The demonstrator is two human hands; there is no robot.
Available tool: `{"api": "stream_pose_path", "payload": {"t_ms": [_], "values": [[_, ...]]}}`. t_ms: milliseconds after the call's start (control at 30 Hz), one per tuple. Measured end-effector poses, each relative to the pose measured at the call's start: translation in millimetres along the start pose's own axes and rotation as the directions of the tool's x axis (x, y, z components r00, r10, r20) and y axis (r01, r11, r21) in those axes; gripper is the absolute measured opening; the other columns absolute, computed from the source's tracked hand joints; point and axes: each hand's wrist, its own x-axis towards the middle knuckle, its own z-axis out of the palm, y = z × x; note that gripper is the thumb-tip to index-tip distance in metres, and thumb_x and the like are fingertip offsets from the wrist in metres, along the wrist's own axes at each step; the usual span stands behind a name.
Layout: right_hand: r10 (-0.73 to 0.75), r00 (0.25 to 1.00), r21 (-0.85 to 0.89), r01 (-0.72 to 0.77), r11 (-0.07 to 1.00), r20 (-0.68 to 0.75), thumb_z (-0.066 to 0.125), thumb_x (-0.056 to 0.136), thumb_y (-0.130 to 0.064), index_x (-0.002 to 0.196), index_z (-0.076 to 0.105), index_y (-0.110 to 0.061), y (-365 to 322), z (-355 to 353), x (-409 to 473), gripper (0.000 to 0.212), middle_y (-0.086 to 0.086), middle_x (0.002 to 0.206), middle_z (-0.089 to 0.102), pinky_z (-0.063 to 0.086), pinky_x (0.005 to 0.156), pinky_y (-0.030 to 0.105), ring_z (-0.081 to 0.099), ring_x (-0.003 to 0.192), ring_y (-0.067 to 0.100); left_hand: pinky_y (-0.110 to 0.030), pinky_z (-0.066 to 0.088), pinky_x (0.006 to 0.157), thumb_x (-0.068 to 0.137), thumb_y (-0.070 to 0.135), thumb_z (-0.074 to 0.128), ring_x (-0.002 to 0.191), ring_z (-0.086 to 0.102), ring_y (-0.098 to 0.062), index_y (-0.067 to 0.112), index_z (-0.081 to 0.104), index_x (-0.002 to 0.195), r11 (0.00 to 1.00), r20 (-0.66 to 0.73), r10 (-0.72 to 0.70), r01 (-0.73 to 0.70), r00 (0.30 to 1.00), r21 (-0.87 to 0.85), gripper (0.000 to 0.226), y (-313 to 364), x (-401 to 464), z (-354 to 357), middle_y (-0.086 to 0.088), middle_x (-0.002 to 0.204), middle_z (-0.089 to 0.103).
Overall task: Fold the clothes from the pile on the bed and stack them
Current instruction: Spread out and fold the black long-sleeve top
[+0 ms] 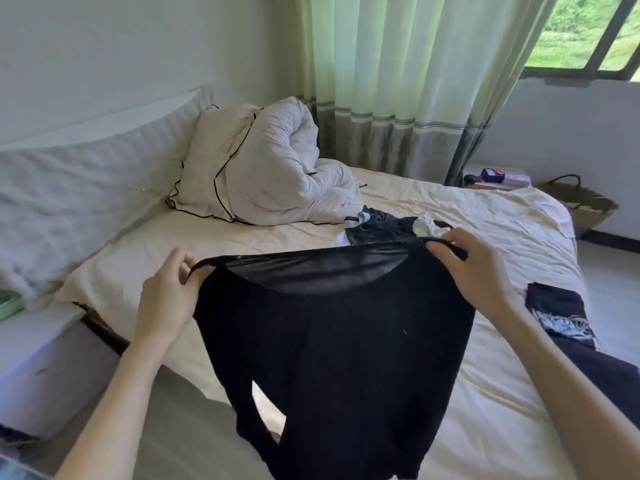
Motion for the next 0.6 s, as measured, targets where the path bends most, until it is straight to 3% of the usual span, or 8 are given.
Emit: {"api": "stream_pose_path", "payload": {"t_ms": [67,167,267,367,467,600], "values": [[0.022,0.999,-0.108,-0.026,0.994,-0.039,0.059,0.086,-0.047,0.075,0.058,-0.029,-5,8,-15,0.021,-0.013,0.07,0.06,0.039,0.058,0.025,0.054,0.068,0.004,-0.033,0.037,0.054,0.091,0.032,0.058,0.056,0.048,-0.021,0.023,0.044,0.071,0.985,0.087,-0.106,0.116,0.991,-0.126,0.026,-18,0,2,-0.012,0.064,0.055],[0.064,0.998,-0.17,-0.067,0.983,-0.028,0.058,0.087,-0.046,0.077,0.058,-0.026,-14,26,-39,0.022,-0.016,0.069,0.058,0.035,0.057,0.017,0.05,0.066,-0.002,-0.037,0.045,0.064,0.093,0.023,0.056,0.068,0.058,-0.024,0.02,0.054,0.077,0.906,0.271,-0.212,0.293,0.939,-0.305,0.017,-35,4,-1,-0.008,0.072,0.062],[0.111,0.994,-0.143,-0.112,0.983,-0.014,0.062,0.089,-0.031,0.083,0.061,-0.022,-18,42,-67,0.011,-0.013,0.078,0.059,0.034,0.063,0.013,0.051,0.072,0.007,-0.022,0.045,0.06,0.095,0.017,0.053,0.071,0.059,-0.017,0.021,0.056,0.079,0.928,0.307,-0.16,0.249,0.938,-0.277,0.017,-51,10,-6,-0.001,0.076,0.062],[0.1,0.993,-0.066,-0.104,0.992,-0.059,0.067,0.086,-0.017,0.076,0.057,-0.03,-28,45,-95,0.019,-0.008,0.08,0.06,0.036,0.069,0.006,0.053,0.074,0.004,-0.014,0.04,0.06,0.096,0.02,0.05,0.076,0.055,-0.015,0.016,0.052,0.088,0.958,0.219,-0.089,0.144,0.972,-0.249,0.009,-59,11,-9,0.002,0.085,0.058],[0.125,0.975,0.038,-0.12,0.992,-0.182,0.07,0.083,-0.012,0.075,0.057,-0.034,-48,48,-115,0.027,-0.013,0.082,0.061,0.038,0.071,0.006,0.054,0.077,-0.008,-0.003,0.035,0.057,0.098,0.02,0.048,0.074,0.046,-0.015,0.014,0.049,0.097,0.962,0.033,-0.048,0.055,0.998,-0.267,0.006,-61,6,-12,-0.001,0.092,0.052],[0.113,0.936,0.029,-0.109,0.994,-0.334,0.073,0.079,-0.015,0.078,0.063,-0.023,-79,60,-119,0.014,-0.015,0.08,0.059,0.038,0.075,0.006,0.054,0.077,-0.003,-0.002,0.032,0.06,0.097,0.013,0.045,0.067,0.044,0.0,0.003,0.051,0.103,0.938,-0.131,0.01,-0.055,0.991,-0.342,0.014,-56,12,-15,0.008,0.076,0.047]]}}
